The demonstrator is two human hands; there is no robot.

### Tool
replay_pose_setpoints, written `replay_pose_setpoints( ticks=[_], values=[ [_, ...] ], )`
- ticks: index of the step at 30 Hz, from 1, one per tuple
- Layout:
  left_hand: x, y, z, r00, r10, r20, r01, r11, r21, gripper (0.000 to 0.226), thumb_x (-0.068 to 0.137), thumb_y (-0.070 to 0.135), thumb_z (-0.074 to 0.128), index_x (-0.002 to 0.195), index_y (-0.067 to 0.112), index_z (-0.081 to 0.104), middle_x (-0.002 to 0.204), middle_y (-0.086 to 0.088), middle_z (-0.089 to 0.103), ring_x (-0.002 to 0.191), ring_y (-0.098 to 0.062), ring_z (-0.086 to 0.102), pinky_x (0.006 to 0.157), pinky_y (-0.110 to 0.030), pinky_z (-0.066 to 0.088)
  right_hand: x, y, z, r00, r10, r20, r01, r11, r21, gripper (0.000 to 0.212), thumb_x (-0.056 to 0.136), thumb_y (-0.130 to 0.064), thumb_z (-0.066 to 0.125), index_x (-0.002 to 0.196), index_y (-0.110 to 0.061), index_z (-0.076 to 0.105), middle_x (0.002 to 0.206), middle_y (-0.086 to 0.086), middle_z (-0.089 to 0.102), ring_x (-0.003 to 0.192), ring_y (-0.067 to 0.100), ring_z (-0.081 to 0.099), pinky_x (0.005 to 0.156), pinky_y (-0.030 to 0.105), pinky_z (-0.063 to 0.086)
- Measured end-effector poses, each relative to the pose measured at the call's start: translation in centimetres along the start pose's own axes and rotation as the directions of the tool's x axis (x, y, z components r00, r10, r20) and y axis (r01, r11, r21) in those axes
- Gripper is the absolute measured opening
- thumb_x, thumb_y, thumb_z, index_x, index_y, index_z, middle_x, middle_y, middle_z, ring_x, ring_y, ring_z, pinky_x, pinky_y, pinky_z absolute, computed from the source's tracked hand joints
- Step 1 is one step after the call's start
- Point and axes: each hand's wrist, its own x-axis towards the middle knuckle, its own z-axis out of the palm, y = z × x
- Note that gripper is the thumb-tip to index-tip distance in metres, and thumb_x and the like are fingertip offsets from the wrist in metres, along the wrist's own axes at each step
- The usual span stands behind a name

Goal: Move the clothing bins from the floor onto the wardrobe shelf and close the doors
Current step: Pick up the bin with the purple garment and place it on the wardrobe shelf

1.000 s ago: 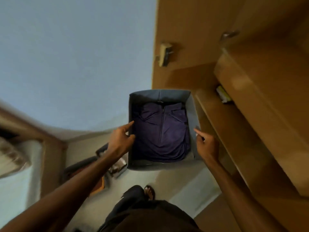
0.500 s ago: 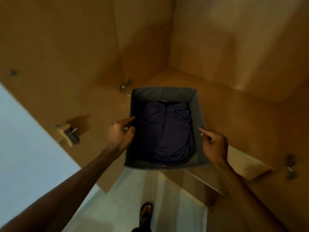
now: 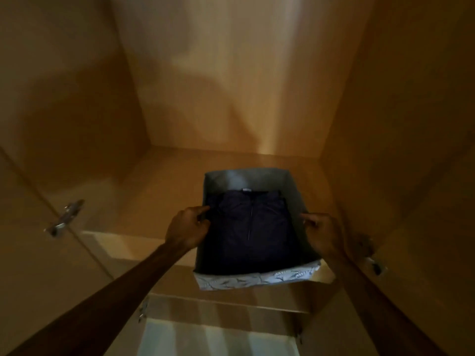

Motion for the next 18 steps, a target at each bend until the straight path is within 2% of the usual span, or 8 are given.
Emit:
replay_pose_setpoints(
  ticks=[3,7,8,11,12,14,16,18],
  values=[
    [4.4,2.1,3.2,0.993,0.054,0.105,-0.052,0.998,-0.021,0.055,0.081,0.035,0.050,0.135,0.038,0.052,0.125,0.005,0.067,0.105,-0.016,0.067,0.085,-0.037,0.057,3.0,2.0,-1.3,0.993,0.114,-0.008,-0.114,0.993,-0.043,0.031,0.093,-0.004,0.051,0.114,-0.010,0.071,0.120,0.017,0.068,0.105,0.036,0.064,0.092,0.035,0.047],
    [7.3,8.1,6.0,0.897,0.167,0.409,-0.002,0.928,-0.374,0.078,0.081,0.033,0.074,0.148,0.024,0.033,0.144,0.003,0.042,0.133,-0.018,0.044,0.110,-0.037,0.039,7.6,4.8,-3.1,0.967,0.245,0.075,-0.241,0.969,-0.056,0.046,0.094,-0.012,0.052,0.139,-0.008,0.048,0.138,0.020,0.053,0.121,0.038,0.054,0.101,0.043,0.045],
    [7.8,8.9,6.4,0.844,0.213,0.492,-0.037,0.939,-0.343,0.096,0.075,0.041,0.079,0.151,0.024,0.023,0.149,0.003,0.028,0.138,-0.015,0.031,0.114,-0.034,0.031,8.5,5.2,-3.2,0.966,0.250,0.070,-0.246,0.967,-0.059,0.053,0.093,-0.016,0.055,0.144,-0.007,0.041,0.144,0.020,0.047,0.129,0.038,0.047,0.107,0.045,0.041],
    [9.6,9.4,7.6,0.709,0.250,0.660,-0.344,0.939,0.014,0.145,0.044,0.075,0.078,0.152,0.033,-0.009,0.157,0.002,-0.023,0.145,-0.016,-0.006,0.121,-0.034,0.013,10.3,6.5,-3.1,0.978,0.207,-0.019,-0.208,0.971,-0.122,0.069,0.091,-0.032,0.061,0.149,-0.009,0.030,0.154,0.016,0.033,0.141,0.035,0.032,0.115,0.047,0.030],
    [10.2,8.6,8.3,0.711,0.247,0.658,-0.400,0.912,0.090,0.146,0.042,0.080,0.075,0.151,0.036,-0.012,0.155,-0.001,-0.033,0.145,-0.018,-0.012,0.122,-0.038,0.014,10.3,6.9,-2.8,0.983,0.177,-0.057,-0.183,0.974,-0.136,0.069,0.090,-0.034,0.061,0.149,-0.010,0.032,0.155,0.016,0.033,0.142,0.035,0.030,0.116,0.047,0.029],
    [10.7,8.0,9.7,0.771,0.300,0.562,-0.452,0.879,0.151,0.133,0.051,0.082,0.068,0.153,0.035,-0.004,0.158,-0.005,-0.028,0.149,-0.025,-0.001,0.119,-0.041,0.026,9.9,7.5,-2.4,0.986,0.090,-0.140,-0.107,0.987,-0.117,0.063,0.090,-0.033,0.061,0.145,-0.010,0.040,0.153,0.016,0.036,0.141,0.035,0.032,0.115,0.048,0.030],
    [10.5,8.3,10.7,0.869,0.340,0.359,-0.428,0.881,0.202,0.112,0.062,0.077,0.058,0.154,0.028,0.015,0.163,-0.011,-0.003,0.147,-0.030,0.021,0.113,-0.043,0.035,10.0,7.9,-2.5,0.981,-0.040,-0.189,0.022,0.995,-0.097,0.058,0.089,-0.033,0.059,0.140,-0.008,0.047,0.150,0.017,0.041,0.138,0.037,0.036,0.113,0.049,0.032],
    [10.0,8.8,11.8,0.907,0.400,0.133,-0.421,0.875,0.240,0.094,0.071,0.069,0.054,0.148,0.018,0.034,0.159,-0.015,0.022,0.142,-0.034,0.030,0.109,-0.047,0.038,10.6,8.1,-3.0,0.973,-0.133,-0.186,0.110,0.986,-0.128,0.061,0.088,-0.041,0.051,0.139,-0.008,0.049,0.150,0.017,0.040,0.137,0.036,0.037,0.112,0.050,0.034]
  ],
)
